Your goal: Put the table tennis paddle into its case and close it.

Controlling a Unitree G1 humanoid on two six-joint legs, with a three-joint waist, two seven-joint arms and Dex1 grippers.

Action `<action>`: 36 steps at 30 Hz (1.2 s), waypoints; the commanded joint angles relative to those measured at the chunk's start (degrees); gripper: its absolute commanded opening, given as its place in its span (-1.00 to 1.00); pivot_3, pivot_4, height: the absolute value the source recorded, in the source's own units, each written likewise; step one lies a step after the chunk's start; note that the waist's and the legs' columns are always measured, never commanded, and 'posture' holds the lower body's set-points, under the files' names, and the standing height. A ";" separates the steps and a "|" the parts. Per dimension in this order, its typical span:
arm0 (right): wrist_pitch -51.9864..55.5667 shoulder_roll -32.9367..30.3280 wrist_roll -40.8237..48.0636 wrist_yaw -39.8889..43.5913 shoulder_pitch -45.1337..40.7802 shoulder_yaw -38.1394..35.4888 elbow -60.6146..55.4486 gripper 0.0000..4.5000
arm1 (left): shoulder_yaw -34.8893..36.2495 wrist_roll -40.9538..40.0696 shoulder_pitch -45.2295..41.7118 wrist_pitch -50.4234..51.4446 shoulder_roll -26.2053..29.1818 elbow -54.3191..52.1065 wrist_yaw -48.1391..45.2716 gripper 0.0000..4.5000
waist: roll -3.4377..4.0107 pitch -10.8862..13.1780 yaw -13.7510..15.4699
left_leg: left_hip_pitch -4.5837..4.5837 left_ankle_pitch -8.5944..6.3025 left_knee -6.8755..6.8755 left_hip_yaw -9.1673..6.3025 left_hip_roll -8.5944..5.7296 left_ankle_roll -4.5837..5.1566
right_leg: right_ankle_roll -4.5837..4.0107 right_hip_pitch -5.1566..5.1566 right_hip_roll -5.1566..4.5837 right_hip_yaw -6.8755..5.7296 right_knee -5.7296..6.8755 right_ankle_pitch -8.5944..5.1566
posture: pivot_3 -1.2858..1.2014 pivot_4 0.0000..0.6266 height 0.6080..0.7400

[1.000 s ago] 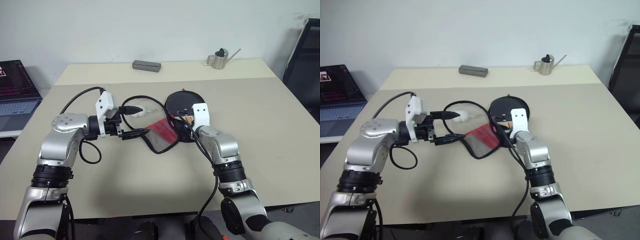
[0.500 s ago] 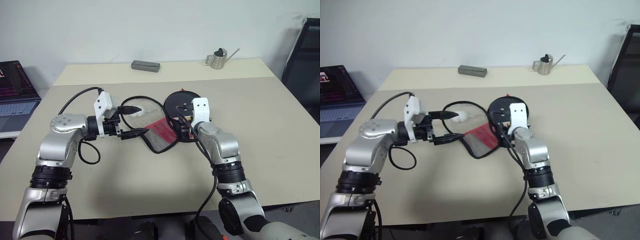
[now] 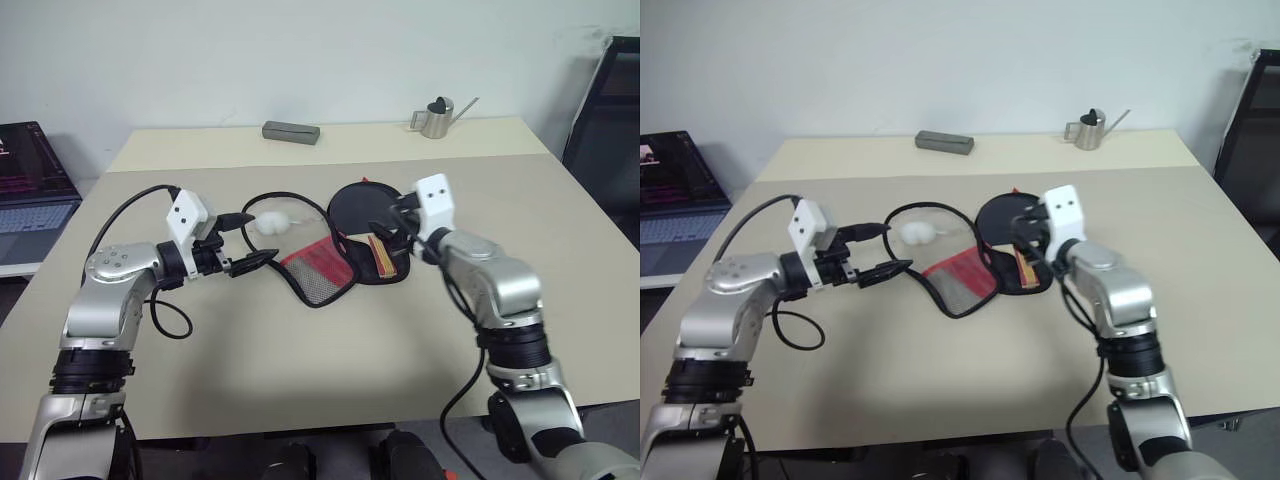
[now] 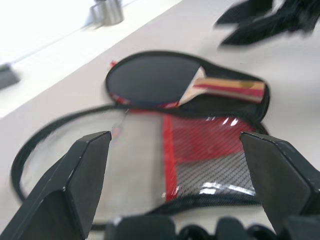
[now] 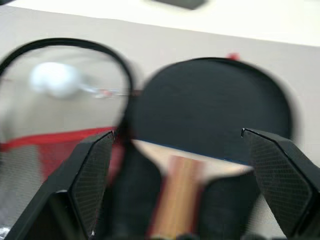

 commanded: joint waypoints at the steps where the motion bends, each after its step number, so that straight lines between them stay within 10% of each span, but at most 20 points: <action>1: -1.50 -4.44 4.30 7.24 -0.04 -1.71 -4.54 0.98 | 2.46 1.23 1.28 -2.53 1.40 0.92 1.59 1.00 | 0.00 0.00 0.02 | 0.00 -0.01 0.00 0.00 0.00 0.02 | 0.00 0.00 0.00 0.00 0.00 0.00 | 0.03 -0.52 1.00; 11: -2.85 -24.16 12.12 30.31 -0.77 -0.45 -7.87 0.98 | 3.14 3.51 2.04 -5.77 2.03 8.94 2.96 1.00 | -0.01 0.00 0.32 | -0.02 -0.07 0.05 -0.03 -0.01 0.13 | 0.00 0.10 -0.03 -0.10 -0.05 0.00 | 0.03 -0.52 1.00; 36: 1.42 -34.08 27.21 36.93 -2.54 -6.87 -12.54 0.98 | -5.76 18.14 -22.34 -23.05 -12.42 52.57 12.73 1.00 | -0.11 0.00 2.59 | -0.13 -0.08 0.32 0.03 -0.12 0.13 | 0.03 0.17 -0.10 -0.26 -0.03 0.02 | 0.03 -0.52 1.00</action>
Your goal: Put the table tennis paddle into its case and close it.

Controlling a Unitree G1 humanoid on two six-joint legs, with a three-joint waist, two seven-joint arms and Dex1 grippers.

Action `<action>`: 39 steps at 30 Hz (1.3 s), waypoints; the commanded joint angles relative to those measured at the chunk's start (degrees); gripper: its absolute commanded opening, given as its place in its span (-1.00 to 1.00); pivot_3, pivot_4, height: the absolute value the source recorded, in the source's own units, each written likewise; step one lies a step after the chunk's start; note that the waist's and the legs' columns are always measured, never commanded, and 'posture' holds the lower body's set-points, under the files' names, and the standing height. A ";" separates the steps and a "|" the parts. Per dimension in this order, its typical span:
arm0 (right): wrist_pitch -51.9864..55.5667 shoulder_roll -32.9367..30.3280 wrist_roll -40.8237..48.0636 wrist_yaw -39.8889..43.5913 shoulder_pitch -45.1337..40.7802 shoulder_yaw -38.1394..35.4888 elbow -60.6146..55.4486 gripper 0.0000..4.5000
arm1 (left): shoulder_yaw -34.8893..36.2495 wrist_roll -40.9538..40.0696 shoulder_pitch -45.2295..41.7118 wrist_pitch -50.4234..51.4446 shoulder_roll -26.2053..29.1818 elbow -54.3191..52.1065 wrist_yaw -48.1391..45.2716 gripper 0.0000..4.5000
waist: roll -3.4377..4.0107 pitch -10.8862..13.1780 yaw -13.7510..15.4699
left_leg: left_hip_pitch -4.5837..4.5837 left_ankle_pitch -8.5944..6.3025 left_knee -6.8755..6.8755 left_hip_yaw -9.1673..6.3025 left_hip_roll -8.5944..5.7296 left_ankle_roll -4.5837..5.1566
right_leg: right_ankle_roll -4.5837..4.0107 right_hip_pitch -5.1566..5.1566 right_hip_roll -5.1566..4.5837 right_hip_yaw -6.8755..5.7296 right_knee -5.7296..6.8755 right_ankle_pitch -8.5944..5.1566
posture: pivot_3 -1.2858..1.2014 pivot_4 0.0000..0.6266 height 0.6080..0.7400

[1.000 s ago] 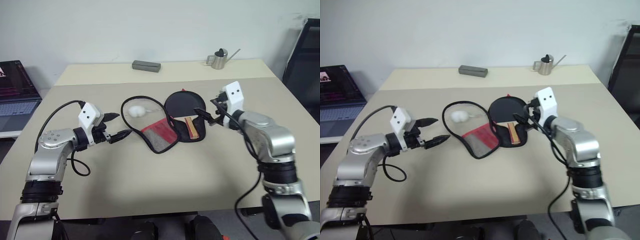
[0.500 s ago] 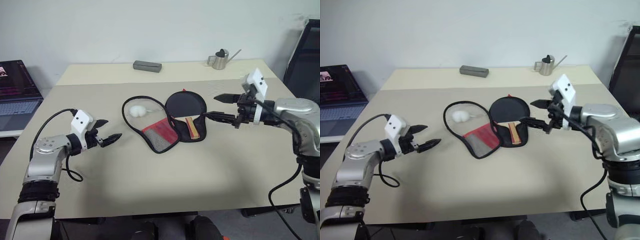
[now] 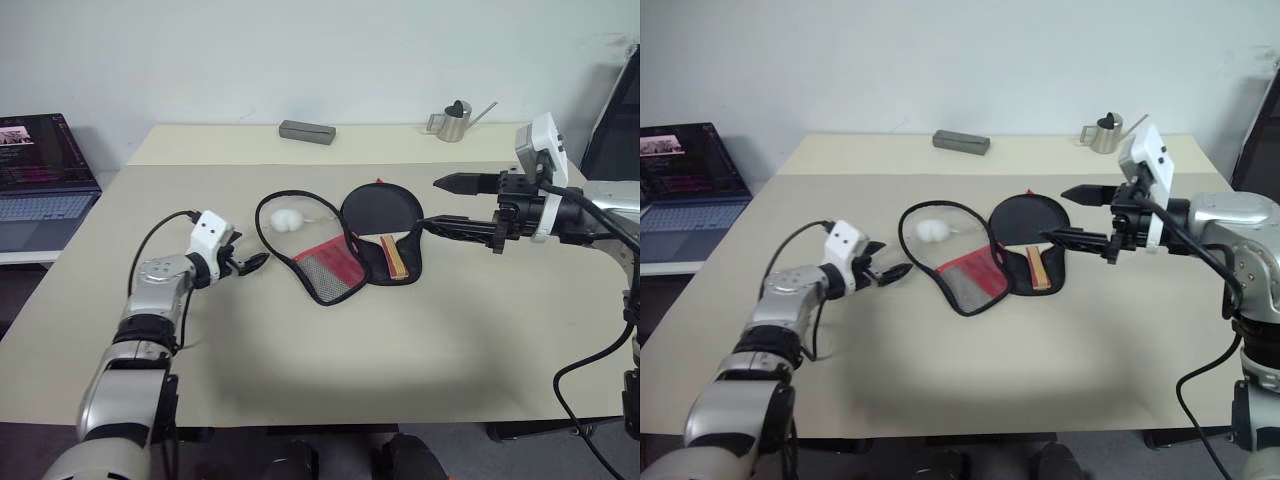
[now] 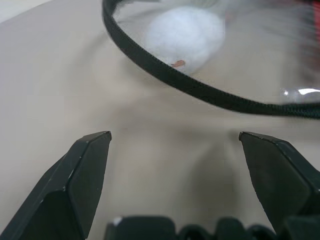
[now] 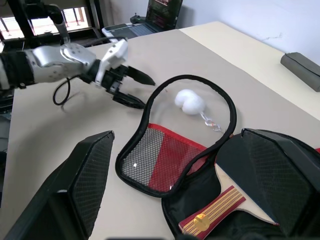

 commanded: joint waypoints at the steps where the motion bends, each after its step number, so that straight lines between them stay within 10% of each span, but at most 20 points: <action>1: 0.52 -1.72 2.03 -0.50 0.39 -2.91 -3.04 0.98 | -0.74 1.69 -3.78 -3.66 -2.13 4.20 1.16 1.00 | -0.02 0.01 0.04 | -0.01 0.00 0.01 0.00 0.00 0.00 | 0.00 0.00 0.00 0.00 0.00 0.00 | 0.03 -0.52 1.00; 39: 14.63 -0.76 16.05 -27.23 11.80 -16.85 -14.48 0.98 | -2.27 8.72 -26.16 -8.70 -24.92 18.11 2.01 1.00 | -0.22 0.11 0.35 | -0.38 -0.03 0.56 0.01 -0.06 0.06 | 0.21 -0.02 0.00 -0.13 0.05 0.12 | 0.03 -0.52 1.00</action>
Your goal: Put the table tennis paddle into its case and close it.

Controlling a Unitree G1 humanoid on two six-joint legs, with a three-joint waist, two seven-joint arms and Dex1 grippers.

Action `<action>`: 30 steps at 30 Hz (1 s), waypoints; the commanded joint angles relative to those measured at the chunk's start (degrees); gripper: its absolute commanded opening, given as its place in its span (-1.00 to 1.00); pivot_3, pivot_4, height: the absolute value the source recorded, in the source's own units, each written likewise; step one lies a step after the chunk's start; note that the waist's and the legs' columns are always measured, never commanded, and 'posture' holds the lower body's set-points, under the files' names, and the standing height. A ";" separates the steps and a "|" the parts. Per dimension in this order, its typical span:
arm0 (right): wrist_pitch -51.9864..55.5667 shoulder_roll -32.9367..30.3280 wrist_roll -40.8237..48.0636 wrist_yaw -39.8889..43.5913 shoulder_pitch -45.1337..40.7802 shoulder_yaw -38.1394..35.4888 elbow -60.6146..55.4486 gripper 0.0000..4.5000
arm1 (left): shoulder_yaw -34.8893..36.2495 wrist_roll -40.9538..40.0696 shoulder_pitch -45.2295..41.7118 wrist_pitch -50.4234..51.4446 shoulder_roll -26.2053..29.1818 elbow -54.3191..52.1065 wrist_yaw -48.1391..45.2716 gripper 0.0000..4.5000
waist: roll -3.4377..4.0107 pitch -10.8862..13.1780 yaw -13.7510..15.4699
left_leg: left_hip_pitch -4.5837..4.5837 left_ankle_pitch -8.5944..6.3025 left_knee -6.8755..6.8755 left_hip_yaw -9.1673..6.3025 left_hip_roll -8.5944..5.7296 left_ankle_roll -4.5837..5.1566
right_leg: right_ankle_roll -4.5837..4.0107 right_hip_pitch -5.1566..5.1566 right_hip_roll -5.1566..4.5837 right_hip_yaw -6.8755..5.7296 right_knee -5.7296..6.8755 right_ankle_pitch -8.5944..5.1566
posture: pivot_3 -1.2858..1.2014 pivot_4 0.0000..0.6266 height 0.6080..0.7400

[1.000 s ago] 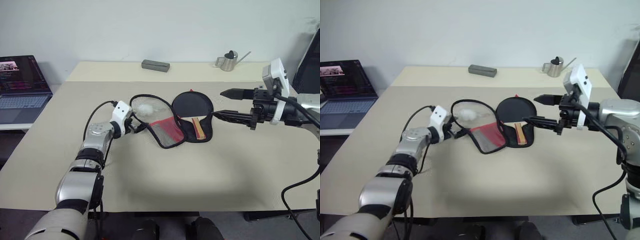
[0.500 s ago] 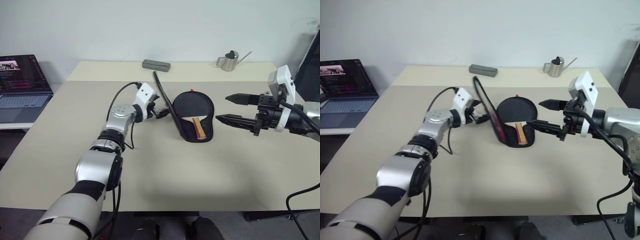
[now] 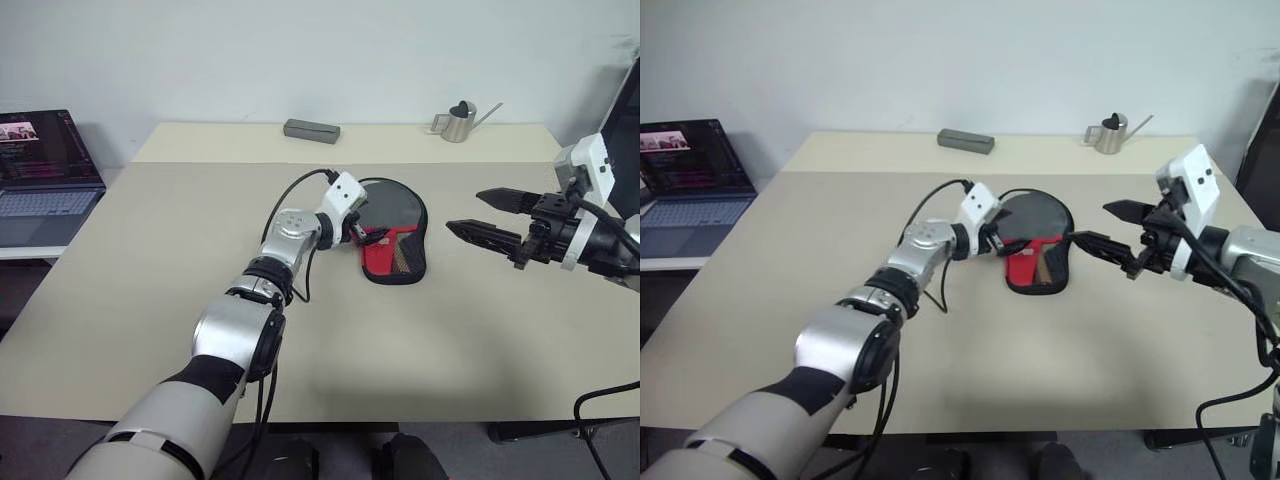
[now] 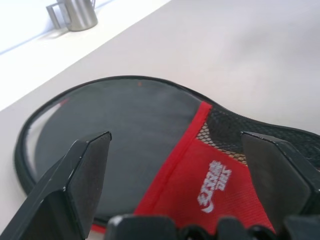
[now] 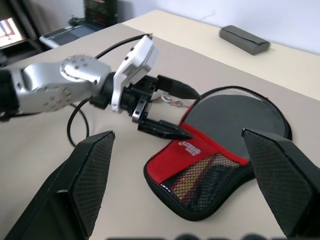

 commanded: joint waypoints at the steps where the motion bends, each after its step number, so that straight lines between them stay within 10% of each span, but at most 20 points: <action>1: -0.26 1.38 1.14 -2.76 0.06 -1.30 -0.56 0.98 | 0.63 -0.20 -1.56 -1.73 0.32 -0.87 -0.77 1.00 | 0.00 0.00 0.01 | 0.00 0.00 0.00 0.00 0.00 0.00 | 0.00 0.00 0.00 0.00 0.01 0.00 | 0.03 -0.52 1.00; 10: -1.98 7.69 -1.67 -4.52 -2.00 5.11 7.21 0.98 | 5.27 -7.02 3.69 -4.05 7.67 -8.38 -13.60 1.00 | 0.02 -0.01 -0.40 | 0.03 0.01 0.00 -0.01 0.02 -0.01 | -0.01 -0.02 0.04 0.02 0.03 0.01 | 0.03 -0.52 1.00; 20: -10.85 12.42 -14.06 -1.51 -10.83 15.17 27.38 0.98 | 6.41 -21.43 27.18 21.64 16.68 -55.30 -22.37 1.00 | 0.04 -0.02 -1.37 | 0.06 0.09 0.00 -0.18 0.06 -0.15 | -0.03 -0.04 0.03 0.13 0.02 0.03 | 0.03 -0.52 1.00; 30: -16.63 16.86 -26.57 3.25 -22.11 23.18 52.25 0.98 | 9.66 -30.22 32.88 38.62 27.35 -76.31 -18.85 1.00 | 0.07 -0.04 -1.55 | 0.15 0.11 -0.02 -0.13 0.10 -0.18 | -0.12 -0.01 0.08 0.20 0.01 0.08 | 0.03 -0.52 1.00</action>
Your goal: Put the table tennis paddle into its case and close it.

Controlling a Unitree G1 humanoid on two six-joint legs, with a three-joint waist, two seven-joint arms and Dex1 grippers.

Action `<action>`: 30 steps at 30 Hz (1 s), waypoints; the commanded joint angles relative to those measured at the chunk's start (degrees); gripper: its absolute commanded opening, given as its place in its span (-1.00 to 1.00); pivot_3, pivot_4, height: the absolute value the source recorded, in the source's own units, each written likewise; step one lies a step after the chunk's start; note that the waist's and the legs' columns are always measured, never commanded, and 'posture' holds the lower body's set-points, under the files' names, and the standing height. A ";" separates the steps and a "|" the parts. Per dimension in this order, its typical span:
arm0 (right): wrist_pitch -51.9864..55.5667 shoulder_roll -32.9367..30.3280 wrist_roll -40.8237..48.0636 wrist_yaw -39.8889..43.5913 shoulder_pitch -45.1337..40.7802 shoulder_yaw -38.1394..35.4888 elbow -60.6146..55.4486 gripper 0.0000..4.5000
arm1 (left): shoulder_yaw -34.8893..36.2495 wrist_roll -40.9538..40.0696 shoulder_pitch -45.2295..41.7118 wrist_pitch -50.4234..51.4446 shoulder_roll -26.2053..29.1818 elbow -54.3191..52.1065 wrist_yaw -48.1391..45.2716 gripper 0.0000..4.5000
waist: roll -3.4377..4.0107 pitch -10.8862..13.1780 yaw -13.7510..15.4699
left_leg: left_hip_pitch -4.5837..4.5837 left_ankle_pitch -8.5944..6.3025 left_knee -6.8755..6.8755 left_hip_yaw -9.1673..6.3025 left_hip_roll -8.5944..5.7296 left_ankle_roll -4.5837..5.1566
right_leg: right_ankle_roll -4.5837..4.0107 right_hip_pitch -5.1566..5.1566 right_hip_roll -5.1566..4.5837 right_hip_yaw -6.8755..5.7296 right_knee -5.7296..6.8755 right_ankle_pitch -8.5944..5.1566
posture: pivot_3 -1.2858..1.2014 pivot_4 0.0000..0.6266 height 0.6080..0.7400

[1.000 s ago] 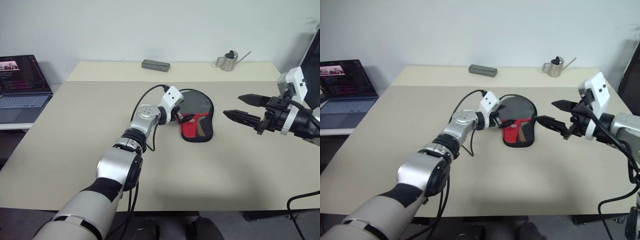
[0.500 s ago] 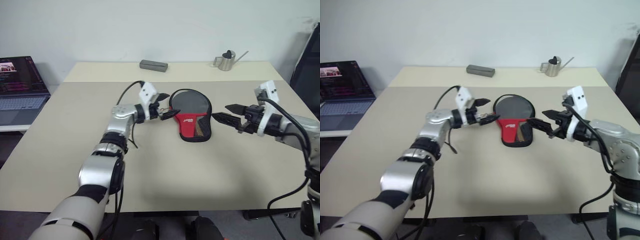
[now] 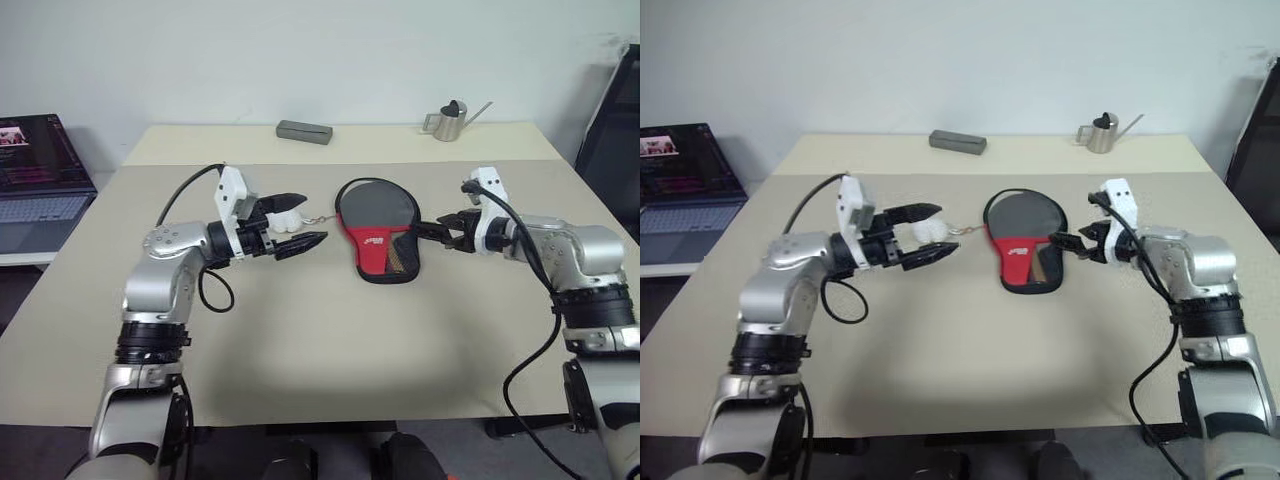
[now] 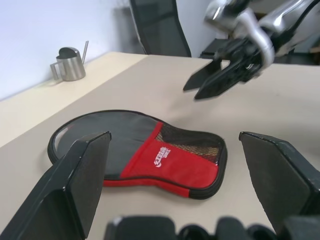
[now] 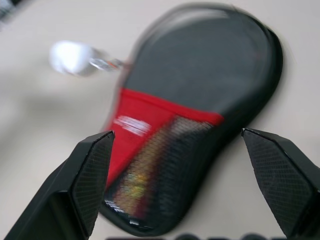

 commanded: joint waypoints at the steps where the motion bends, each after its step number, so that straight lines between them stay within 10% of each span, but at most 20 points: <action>1: -5.59 1.69 -3.90 2.24 -3.86 0.60 7.06 0.98 | 3.32 -3.85 -0.21 4.25 4.01 -5.73 1.08 1.00 | 0.00 0.00 -0.02 | 0.01 0.00 -0.01 -0.01 0.01 0.00 | 0.00 0.00 0.01 -0.01 0.00 0.00 | 0.03 -0.52 1.00; 30: -27.17 11.80 -20.10 4.74 -13.24 -1.02 39.16 0.98 | 3.64 -6.32 1.05 5.56 10.63 -4.83 3.01 1.00 | 0.02 0.01 -0.31 | 0.07 0.02 -0.05 0.04 0.03 -0.05 | -0.04 0.00 0.03 0.07 0.00 0.02 | 0.03 -0.52 1.00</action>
